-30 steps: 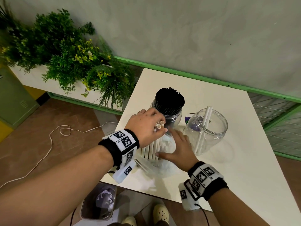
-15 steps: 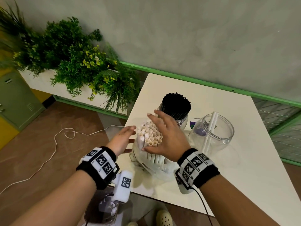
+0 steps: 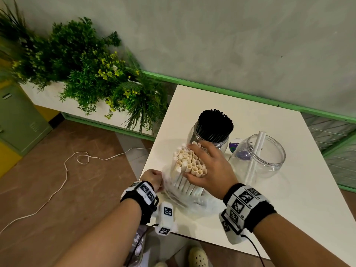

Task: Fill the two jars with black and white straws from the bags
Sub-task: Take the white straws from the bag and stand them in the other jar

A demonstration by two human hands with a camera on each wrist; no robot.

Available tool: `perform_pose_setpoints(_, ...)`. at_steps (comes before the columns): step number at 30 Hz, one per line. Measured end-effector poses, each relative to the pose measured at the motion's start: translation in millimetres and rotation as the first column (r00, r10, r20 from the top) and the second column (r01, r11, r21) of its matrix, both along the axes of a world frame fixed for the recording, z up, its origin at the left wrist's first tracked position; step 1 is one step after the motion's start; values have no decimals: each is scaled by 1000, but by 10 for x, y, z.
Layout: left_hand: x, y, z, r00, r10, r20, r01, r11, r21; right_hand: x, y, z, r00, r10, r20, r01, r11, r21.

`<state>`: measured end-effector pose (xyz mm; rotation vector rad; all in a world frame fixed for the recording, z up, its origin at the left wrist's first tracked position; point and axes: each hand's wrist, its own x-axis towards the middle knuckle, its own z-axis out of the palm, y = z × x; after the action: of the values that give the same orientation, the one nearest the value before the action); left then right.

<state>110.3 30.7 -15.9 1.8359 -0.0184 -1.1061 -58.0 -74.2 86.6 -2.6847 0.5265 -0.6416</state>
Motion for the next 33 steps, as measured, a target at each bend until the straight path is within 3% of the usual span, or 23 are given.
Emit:
perform_pose_setpoints(2,20,61,-174,947,-194,257,138,966,220,0,-9,-2,1000,1,-2,-1,1000,3)
perform_pose_setpoints(4,17,102,-194,873,-309,378,196,931,309,-5,-18,-10,1000,4,-14,-4,1000,3)
perform_pose_setpoints(6,22,91,-55,886,-213,412,147,971,187,-11,-28,-21,1000,-1,-13,1,1000,10)
perform_pose_setpoints(8,68,80,209,915,-78,396,102,994,-41,-5,-42,-28,1000,-4,3,4,1000,12)
perform_pose_setpoints(9,77,105,395,934,-84,349,149,975,-164,0,-46,-28,1000,0,9,0,1000,14)
perform_pose_setpoints(10,66,156,595,921,-178,347,274,928,-252,5,-48,-28,1000,5,13,-6,1000,17)
perform_pose_setpoints(11,32,213,782,850,-326,413,452,854,-257,8,-47,-25,1000,8,16,-8,1000,22)
perform_pose_setpoints(13,-76,298,1061,600,-537,593,717,690,-101,16,-46,-22,1000,6,16,-6,999,36)
perform_pose_setpoints(14,-129,307,1141,506,-556,660,758,651,-33,21,-53,-26,1000,8,8,-8,999,42)
perform_pose_setpoints(16,-206,224,1219,431,-519,738,767,642,4,23,-68,-18,999,34,-3,-33,998,55)
perform_pose_setpoints(17,-222,155,1245,421,-494,761,758,652,4,18,-80,-6,999,52,9,-53,996,70)
perform_pose_setpoints(20,-141,35,1279,485,-472,736,726,686,-39,-64,-119,57,995,32,91,-48,983,180)
perform_pose_setpoints(22,-78,28,1273,467,-472,748,733,679,-29,-145,-145,55,991,-34,128,-6,955,297)
perform_pose_setpoints(26,-106,-11,1307,420,-524,741,777,630,5,-237,-128,-78,972,-90,217,-87,721,688)
perform_pose_setpoints(30,-192,-110,1329,446,-523,726,785,618,-36,-209,-71,-191,950,-189,250,-71,648,758)
perform_pose_setpoints(33,-216,-141,1337,433,-496,753,764,645,-15,-199,-46,-155,963,-157,219,-56,679,732)
